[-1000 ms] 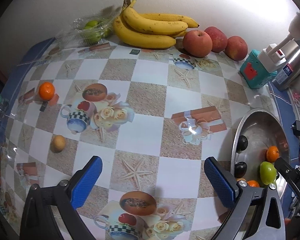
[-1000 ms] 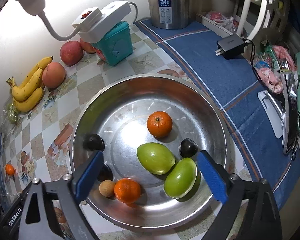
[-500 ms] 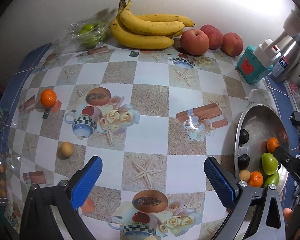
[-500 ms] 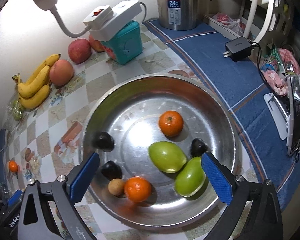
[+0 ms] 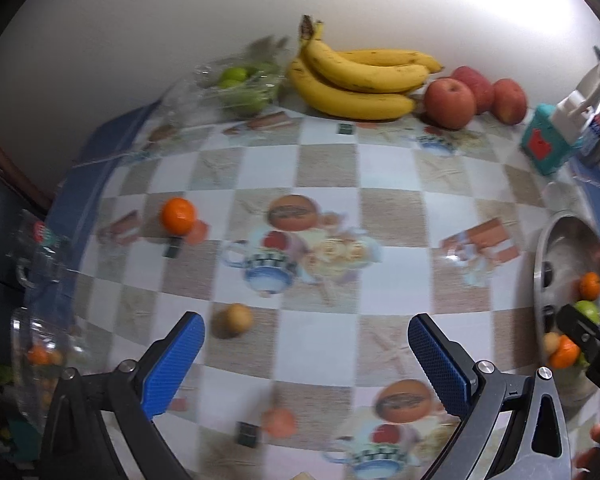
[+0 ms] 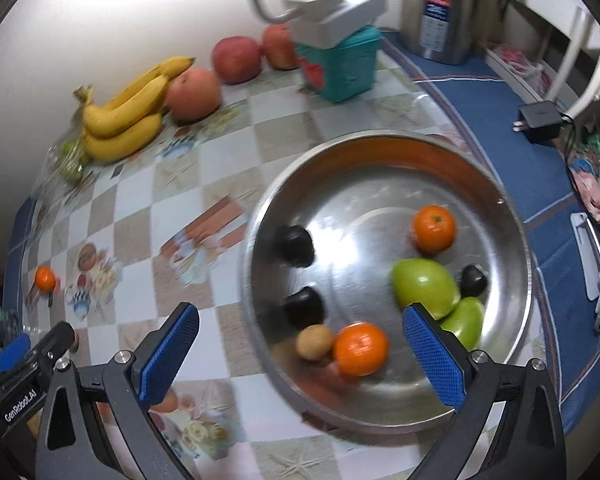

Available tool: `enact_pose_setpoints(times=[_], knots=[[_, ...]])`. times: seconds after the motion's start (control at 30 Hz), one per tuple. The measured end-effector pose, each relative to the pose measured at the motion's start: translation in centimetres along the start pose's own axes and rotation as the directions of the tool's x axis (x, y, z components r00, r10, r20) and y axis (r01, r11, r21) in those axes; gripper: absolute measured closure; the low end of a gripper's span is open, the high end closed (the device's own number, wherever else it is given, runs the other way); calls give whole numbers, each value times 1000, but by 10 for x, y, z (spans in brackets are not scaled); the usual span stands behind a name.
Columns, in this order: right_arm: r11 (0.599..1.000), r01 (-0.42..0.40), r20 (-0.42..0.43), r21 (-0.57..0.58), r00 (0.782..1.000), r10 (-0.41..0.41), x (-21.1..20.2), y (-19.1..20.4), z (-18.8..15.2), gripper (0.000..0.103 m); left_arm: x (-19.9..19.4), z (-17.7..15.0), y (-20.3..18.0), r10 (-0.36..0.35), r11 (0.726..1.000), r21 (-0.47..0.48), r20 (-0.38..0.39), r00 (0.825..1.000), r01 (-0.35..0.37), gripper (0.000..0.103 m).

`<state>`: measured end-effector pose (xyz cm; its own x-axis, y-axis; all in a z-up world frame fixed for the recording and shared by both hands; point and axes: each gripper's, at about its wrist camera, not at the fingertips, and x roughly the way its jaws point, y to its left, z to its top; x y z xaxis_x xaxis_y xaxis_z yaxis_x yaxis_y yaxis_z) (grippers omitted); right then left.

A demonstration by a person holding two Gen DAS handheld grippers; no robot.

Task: Organize fruits
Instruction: 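Withdraw both tools from the bowl toward the remaining brown fruit and tangerine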

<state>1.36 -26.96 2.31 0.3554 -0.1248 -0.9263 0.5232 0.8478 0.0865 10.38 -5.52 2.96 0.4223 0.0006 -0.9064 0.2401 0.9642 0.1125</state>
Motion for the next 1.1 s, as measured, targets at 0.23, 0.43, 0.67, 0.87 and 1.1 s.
enact_pose_setpoints(times=[0.23, 0.43, 0.67, 0.87, 1.1], knots=[[995, -62, -33, -76, 998, 60, 2, 38, -12, 1, 8, -3, 28, 6, 999, -40, -18, 1000, -6, 0], [985, -94, -63, -143, 994, 86, 6, 69, -26, 1, 12, -7, 53, -23, 994, -104, -38, 999, 19, 0], [968, -115, -93, -224, 991, 97, 13, 102, -42, 2, 22, -13, 92, -91, 973, -216, -60, 994, 76, 0], [953, -141, -106, -267, 988, 117, 18, 128, -52, 2, 28, -18, 124, -121, 950, -298, -64, 991, 96, 0], [934, -201, -139, -294, 976, 166, 28, 166, -62, 2, 42, -25, 148, -98, 943, -329, -100, 990, 60, 0]])
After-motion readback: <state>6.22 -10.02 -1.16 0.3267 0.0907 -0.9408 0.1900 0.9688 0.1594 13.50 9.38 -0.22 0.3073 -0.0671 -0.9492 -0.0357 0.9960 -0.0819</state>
